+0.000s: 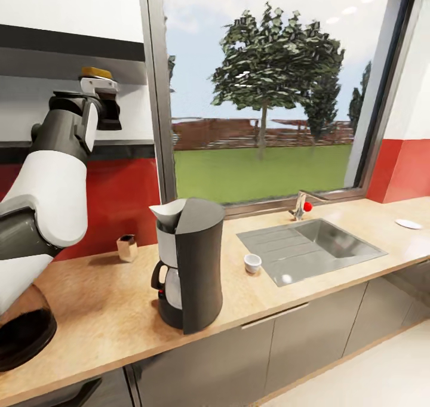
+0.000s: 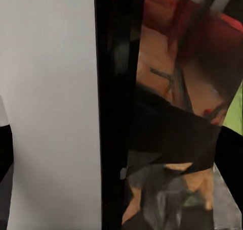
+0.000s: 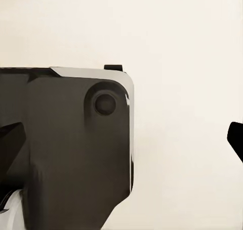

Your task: Set up a coffee station on the kitchen countertop: keep the coffee maker on the countertop, move the bottle of coffee from the kitchen shelf to the counter next to the coffee maker, place a paper coffee filter on top of the coffee maker, put the saucer next to the coffee maker with the coffee cup on the saucer, and place the electric kettle next to the coffee maker.

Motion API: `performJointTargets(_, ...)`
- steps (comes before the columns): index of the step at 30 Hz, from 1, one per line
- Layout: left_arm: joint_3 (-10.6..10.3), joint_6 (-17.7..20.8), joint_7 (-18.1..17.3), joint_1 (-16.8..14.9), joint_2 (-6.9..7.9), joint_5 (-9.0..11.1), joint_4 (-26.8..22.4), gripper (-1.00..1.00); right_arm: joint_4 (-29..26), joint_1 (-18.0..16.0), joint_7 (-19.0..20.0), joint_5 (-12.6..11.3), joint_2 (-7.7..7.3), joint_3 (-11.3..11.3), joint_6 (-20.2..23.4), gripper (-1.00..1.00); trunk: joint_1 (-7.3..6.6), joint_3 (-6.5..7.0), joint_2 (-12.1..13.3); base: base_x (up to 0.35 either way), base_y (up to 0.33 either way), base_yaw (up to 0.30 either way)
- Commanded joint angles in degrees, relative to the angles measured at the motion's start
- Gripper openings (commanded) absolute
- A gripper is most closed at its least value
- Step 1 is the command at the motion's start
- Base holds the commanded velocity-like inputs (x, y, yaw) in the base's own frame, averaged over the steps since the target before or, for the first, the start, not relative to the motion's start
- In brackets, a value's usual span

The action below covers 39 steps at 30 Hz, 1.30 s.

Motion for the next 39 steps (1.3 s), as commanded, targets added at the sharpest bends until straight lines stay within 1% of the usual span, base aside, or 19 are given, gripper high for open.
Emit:
performJointTargets(1, 0.1, 0.2, -0.3, 0.0, -0.02, -0.3, -0.1, -1.00, 0.1, 0.0, 0.0, 0.0, 0.00, 0.0, -0.2, 1.00, 0.00, -0.02, -0.1, -0.166, -0.112, -0.264)
performJointTargets(16, 0.2, 0.2, -0.3, 0.0, -0.12, -0.4, -0.1, -1.00, 0.1, 0.0, 0.0, 0.0, 0.00, 0.0, -0.2, 1.00, 0.00, -0.02, -0.1, -0.225, -0.165, -0.264)
performJointTargets(21, 0.3, 0.2, -0.3, 0.0, -0.20, -0.3, -0.1, -1.00, 0.1, 0.0, 0.0, 0.0, 0.00, 0.0, -0.2, 1.00, 0.00, -0.02, -0.1, -0.111, -0.069, -0.264)
performJointTargets(24, 0.2, 0.2, -1.1, 0.0, -0.58, -0.3, -0.1, -1.00, 0.1, 0.0, 0.0, 0.0, 0.00, 0.0, -0.2, 1.00, 0.00, -0.02, -0.1, -0.018, -0.010, -0.264)
performJointTargets(27, 0.0, 0.1, -2.6, 0.1, -1.59, -0.4, -0.1, -1.00, 0.1, -0.1, 0.0, 0.0, 0.00, 0.0, -0.2, 1.00, 0.00, -0.02, -0.1, -0.005, -0.003, -0.260)
performJointTargets(30, -0.3, 0.1, -3.5, 2.1, -2.59, -0.3, -1.7, -1.00, 0.0, -0.1, 0.0, 0.0, 0.02, 0.0, -0.2, 1.00, 0.00, -0.02, -0.1, -0.001, -0.001, -0.240)
performJointTargets(33, -0.6, -0.3, -5.7, 5.1, -3.91, -0.2, -5.2, -1.00, 0.0, -0.1, 0.1, 0.0, 0.07, 0.0, -0.2, 1.00, 0.00, -0.02, -0.1, 0.000, 0.000, -0.194)
performJointTargets(36, -0.8, -0.5, -9.6, 8.8, -4.56, -0.2, -10.2, -1.00, -0.1, -0.1, 0.1, -0.1, 0.12, 0.0, -0.2, 1.00, 0.00, -0.02, -0.1, 0.000, 0.000, -0.088)
performJointTargets(39, -0.9, -0.5, -16.2, 12.1, -4.60, -0.2, -15.8, -1.00, -0.1, -0.1, 0.1, -0.1, 0.18, 0.0, -0.2, 1.00, 0.00, -0.02, -0.1, 0.000, 0.000, -0.023)
